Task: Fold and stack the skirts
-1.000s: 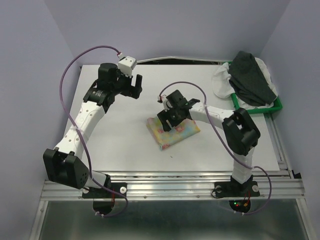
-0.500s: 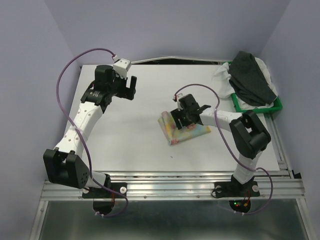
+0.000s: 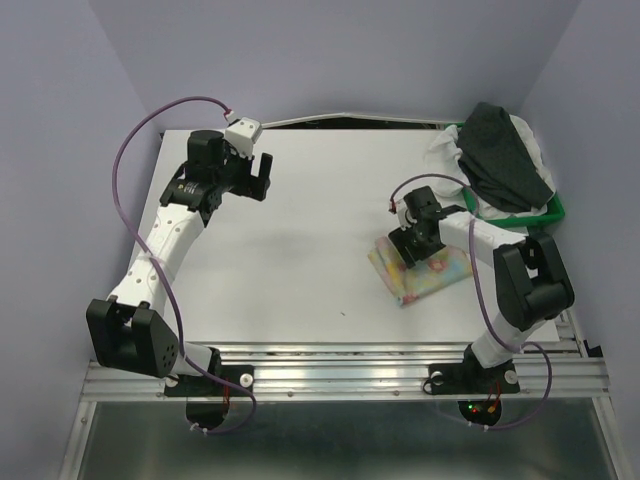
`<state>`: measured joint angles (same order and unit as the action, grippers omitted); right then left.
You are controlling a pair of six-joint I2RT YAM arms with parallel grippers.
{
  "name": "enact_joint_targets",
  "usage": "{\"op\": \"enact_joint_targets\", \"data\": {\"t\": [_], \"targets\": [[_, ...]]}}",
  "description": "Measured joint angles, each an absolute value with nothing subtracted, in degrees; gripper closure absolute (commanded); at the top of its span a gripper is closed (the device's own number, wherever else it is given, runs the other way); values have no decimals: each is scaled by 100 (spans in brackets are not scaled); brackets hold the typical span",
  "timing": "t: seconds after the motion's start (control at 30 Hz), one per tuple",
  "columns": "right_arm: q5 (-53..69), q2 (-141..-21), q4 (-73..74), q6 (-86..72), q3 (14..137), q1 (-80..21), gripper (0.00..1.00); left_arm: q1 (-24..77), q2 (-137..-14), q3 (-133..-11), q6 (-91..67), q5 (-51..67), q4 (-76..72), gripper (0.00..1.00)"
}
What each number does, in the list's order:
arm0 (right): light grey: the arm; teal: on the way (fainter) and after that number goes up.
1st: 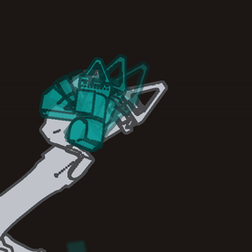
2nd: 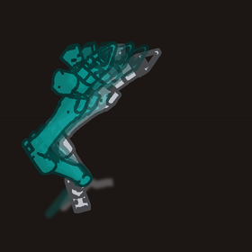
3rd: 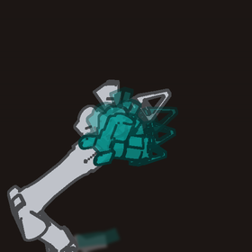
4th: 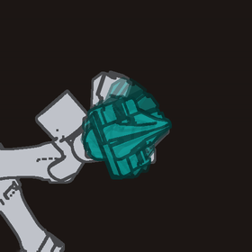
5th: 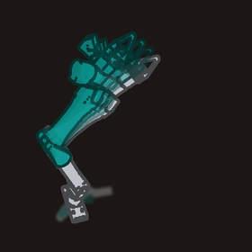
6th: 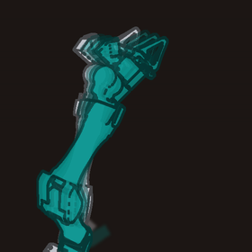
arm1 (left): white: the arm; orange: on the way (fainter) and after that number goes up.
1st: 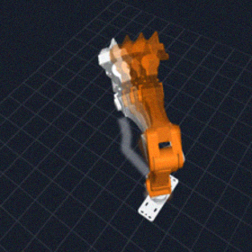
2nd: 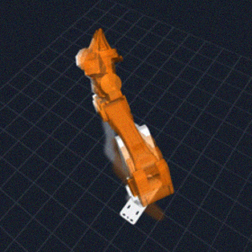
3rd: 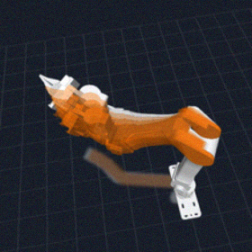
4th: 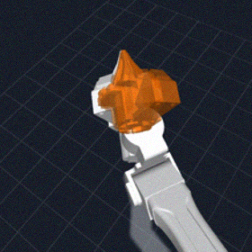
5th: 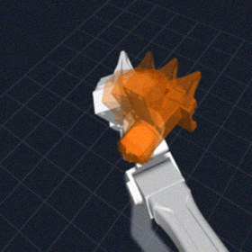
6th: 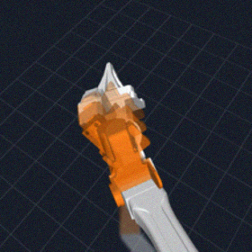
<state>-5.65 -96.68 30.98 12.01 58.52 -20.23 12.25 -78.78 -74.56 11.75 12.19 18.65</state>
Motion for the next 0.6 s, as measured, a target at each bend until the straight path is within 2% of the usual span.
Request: {"op": "enact_joint_targets", "data": {"t": [0.27, 0.6], "targets": [[-502, -9229, 4005, 1402, 5382, -1138, 29, 1208, -7712, -7369, 1326, 1223, 1822, 1], [-576, -9273, 4941, 1584, 5301, 145, 28, 1151, -7697, -7347, 1365, 1264, 1653, 1]]}}
